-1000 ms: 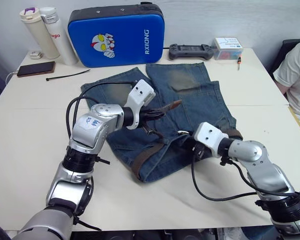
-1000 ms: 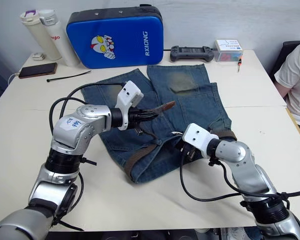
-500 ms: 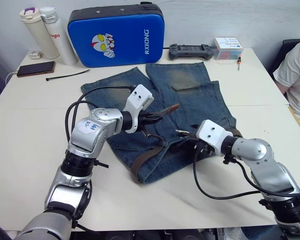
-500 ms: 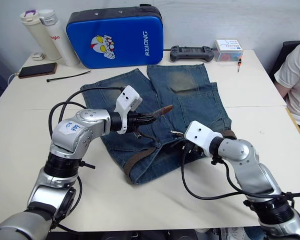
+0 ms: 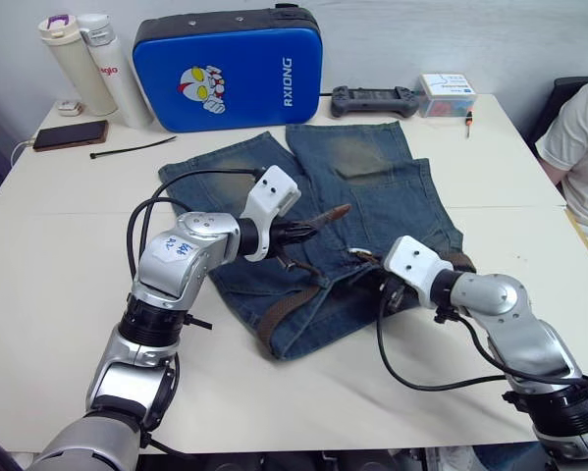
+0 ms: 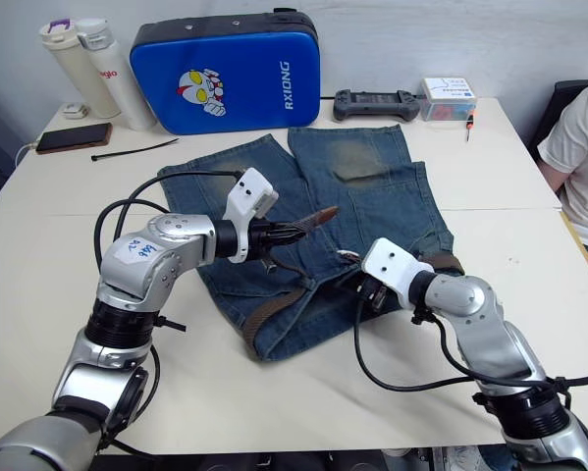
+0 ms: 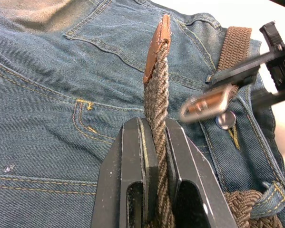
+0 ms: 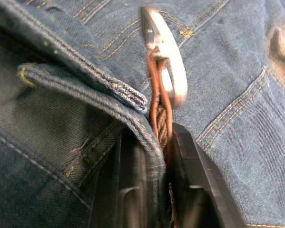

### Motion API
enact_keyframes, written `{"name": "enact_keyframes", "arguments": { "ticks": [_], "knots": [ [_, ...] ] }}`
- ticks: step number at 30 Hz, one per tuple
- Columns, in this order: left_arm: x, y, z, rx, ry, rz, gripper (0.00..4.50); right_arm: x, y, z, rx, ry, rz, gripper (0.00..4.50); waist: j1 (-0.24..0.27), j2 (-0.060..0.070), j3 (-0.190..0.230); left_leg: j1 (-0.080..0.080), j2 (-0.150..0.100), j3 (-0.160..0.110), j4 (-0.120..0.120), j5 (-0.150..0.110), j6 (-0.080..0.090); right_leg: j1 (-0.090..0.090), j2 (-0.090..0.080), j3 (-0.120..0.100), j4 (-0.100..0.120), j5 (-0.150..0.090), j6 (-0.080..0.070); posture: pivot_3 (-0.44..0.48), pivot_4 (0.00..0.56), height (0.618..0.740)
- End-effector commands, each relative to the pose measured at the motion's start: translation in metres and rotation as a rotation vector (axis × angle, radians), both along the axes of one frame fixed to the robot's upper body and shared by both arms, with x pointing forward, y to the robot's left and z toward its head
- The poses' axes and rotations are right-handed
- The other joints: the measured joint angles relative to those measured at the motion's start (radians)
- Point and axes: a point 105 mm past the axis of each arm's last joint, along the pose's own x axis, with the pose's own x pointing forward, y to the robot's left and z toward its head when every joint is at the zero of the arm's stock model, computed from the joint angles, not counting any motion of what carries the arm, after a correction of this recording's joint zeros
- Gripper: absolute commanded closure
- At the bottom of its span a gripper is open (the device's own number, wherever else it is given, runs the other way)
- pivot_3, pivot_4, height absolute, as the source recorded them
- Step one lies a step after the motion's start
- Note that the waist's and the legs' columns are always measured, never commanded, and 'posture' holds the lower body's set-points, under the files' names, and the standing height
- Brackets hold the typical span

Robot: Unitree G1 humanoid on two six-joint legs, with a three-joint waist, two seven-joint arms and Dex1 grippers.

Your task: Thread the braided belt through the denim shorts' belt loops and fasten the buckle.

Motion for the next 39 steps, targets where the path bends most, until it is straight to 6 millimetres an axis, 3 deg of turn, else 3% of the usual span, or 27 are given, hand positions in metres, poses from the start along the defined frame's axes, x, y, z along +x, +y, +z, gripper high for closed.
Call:
{"name": "enact_keyframes", "arguments": {
  "ticks": [1, 12, 18, 27, 39],
  "knots": [
    [-0.008, -0.005, 0.013, -0.01, -0.045, -0.042, 4.5, 0.006, -0.007, 0.021, 0.08, -0.045, -0.082, 4.45, 0.0, 0.0, 0.0, 0.0, 0.0, 0.0, 0.0, 0.0, 0.0, 0.0, 0.0, 0.0, 0.0, 0.0, 0.0, 0.0, 0.15, 0.74],
    [-0.026, -0.002, -0.002, 0.039, 0.04, -0.059, 4.5, 0.013, -0.009, 0.035, 0.276, 0.031, -0.234, 4.45, 0.0, 0.0, 0.0, 0.0, 0.0, 0.0, 0.0, 0.0, 0.0, 0.0, 0.0, 0.0, 0.0, 0.0, 0.0, 0.0, 0.15, 0.74],
    [-0.02, -0.008, -0.01, 0.092, 0.025, -0.034, 4.5, 0.008, 0.008, 0.044, 0.309, 0.038, -0.189, 4.45, 0.0, 0.0, 0.0, 0.0, 0.0, -0.001, -0.001, 0.0, 0.0, 0.0, 0.0, 0.0, 0.0, 0.0, 0.0, 0.0, 0.15, 0.74],
    [0.004, -0.008, 0.002, 0.123, -0.092, 0.038, 4.5, -0.004, 0.026, 0.045, 0.329, 0.075, -0.134, 4.45, -0.001, 0.0, 0.0, 0.0, 0.0, 0.0, -0.002, 0.0, 0.0, -0.001, 0.0, 0.0, 0.0, 0.0, 0.0, 0.0, 0.15, 0.74],
    [-0.008, -0.027, 0.01, 0.046, -0.07, -0.028, 4.5, -0.002, 0.022, 0.039, 0.347, 0.098, -0.19, 4.45, -0.002, 0.0, 0.0, 0.0, 0.0, 0.0, -0.002, 0.0, 0.0, -0.001, 0.0, 0.0, 0.0, 0.0, 0.0, 0.0, 0.15, 0.74]
  ]
}}
